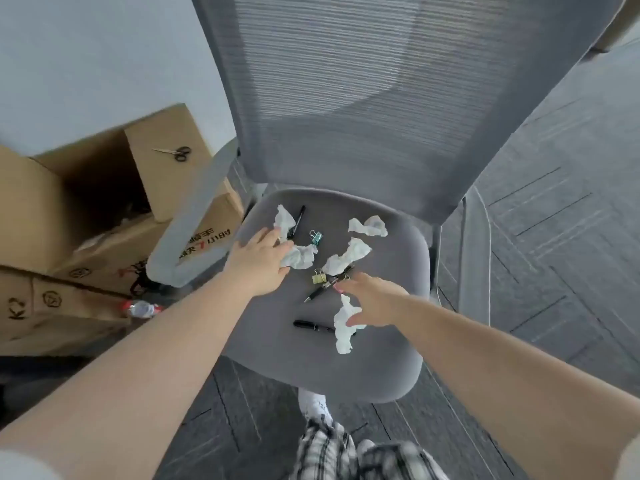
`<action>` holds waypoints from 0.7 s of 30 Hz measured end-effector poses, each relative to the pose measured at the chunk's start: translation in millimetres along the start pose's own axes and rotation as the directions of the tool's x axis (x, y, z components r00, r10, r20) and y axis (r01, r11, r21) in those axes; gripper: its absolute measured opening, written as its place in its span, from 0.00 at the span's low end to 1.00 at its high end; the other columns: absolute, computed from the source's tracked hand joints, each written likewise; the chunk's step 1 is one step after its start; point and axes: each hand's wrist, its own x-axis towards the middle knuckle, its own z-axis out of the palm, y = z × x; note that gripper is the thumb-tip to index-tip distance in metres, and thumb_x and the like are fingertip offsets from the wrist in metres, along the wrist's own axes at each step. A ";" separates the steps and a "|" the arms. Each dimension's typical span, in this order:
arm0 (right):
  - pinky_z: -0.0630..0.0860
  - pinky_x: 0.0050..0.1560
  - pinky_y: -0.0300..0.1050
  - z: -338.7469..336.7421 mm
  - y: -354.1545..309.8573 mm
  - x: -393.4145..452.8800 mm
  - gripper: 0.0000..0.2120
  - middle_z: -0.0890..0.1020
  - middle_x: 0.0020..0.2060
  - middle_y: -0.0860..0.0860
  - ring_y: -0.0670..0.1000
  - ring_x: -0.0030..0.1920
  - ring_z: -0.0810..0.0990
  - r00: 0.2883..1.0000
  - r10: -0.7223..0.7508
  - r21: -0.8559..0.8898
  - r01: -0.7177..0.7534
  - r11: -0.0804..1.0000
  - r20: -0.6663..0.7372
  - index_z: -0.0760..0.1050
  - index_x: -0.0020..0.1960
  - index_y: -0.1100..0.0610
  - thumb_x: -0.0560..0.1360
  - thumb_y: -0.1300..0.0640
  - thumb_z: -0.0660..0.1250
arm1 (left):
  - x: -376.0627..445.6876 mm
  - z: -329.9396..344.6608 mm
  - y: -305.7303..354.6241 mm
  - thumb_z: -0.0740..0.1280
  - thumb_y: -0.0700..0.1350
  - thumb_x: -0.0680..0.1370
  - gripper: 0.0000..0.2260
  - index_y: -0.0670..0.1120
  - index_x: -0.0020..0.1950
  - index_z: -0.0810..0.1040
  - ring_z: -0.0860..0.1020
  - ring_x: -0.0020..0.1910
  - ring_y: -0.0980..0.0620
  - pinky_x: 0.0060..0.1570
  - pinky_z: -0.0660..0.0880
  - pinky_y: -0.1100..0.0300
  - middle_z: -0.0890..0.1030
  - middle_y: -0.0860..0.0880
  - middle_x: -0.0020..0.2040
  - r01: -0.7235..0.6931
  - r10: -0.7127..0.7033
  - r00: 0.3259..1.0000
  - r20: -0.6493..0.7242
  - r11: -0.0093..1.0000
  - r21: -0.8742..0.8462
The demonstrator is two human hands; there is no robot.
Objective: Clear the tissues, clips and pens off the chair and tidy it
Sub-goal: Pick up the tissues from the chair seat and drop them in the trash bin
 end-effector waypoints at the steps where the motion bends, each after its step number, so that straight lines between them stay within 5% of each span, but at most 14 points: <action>1: 0.77 0.52 0.54 4.4 -2.2 10.4 0.30 0.70 0.63 0.51 0.58 0.61 0.74 0.999 0.010 -0.047 -0.008 0.999 0.044 0.64 0.69 0.47 0.71 0.47 0.71 | 9.4 5.4 -3.0 0.55 0.54 0.80 0.22 0.54 0.74 0.58 0.50 0.77 0.46 0.69 0.62 0.40 0.50 0.50 0.79 -0.020 0.019 0.999 0.035 1.000 0.021; 8: 0.76 0.43 0.52 41.5 12.4 65.7 0.32 0.66 0.66 0.51 0.57 0.63 0.70 0.983 0.053 -0.289 -0.001 0.957 0.175 0.62 0.70 0.48 0.70 0.50 0.73 | 60.5 58.8 -13.7 0.58 0.48 0.80 0.18 0.50 0.70 0.65 0.55 0.74 0.41 0.59 0.71 0.41 0.55 0.47 0.76 -0.029 0.025 0.992 0.124 0.999 0.026; 15: 0.68 0.39 0.47 46.3 32.3 91.7 0.18 0.72 0.59 0.54 0.59 0.56 0.76 0.981 -0.039 -0.282 0.092 0.955 0.189 0.71 0.61 0.56 0.73 0.69 0.61 | 97.2 87.7 -6.3 0.59 0.45 0.80 0.27 0.56 0.76 0.51 0.55 0.75 0.40 0.60 0.71 0.42 0.46 0.49 0.79 0.070 -0.061 0.992 0.112 0.995 -0.077; 18: 0.69 0.39 0.47 36.9 37.7 93.5 0.09 0.73 0.52 0.54 0.58 0.52 0.75 0.995 -0.064 -0.134 0.073 0.988 0.072 0.72 0.53 0.58 0.74 0.63 0.58 | 108.6 92.0 -3.0 0.63 0.39 0.77 0.33 0.55 0.76 0.50 0.62 0.70 0.40 0.56 0.74 0.46 0.54 0.46 0.76 0.076 -0.071 0.991 0.111 0.996 -0.040; 21: 0.69 0.39 0.45 20.7 42.4 91.5 0.05 0.70 0.46 0.51 0.55 0.50 0.72 0.989 -0.063 -0.050 0.057 0.997 -0.131 0.71 0.47 0.59 0.74 0.59 0.58 | 114.4 92.8 3.9 0.65 0.33 0.73 0.30 0.47 0.73 0.60 0.65 0.65 0.41 0.54 0.73 0.49 0.66 0.42 0.66 0.125 -0.124 0.983 0.135 0.992 0.000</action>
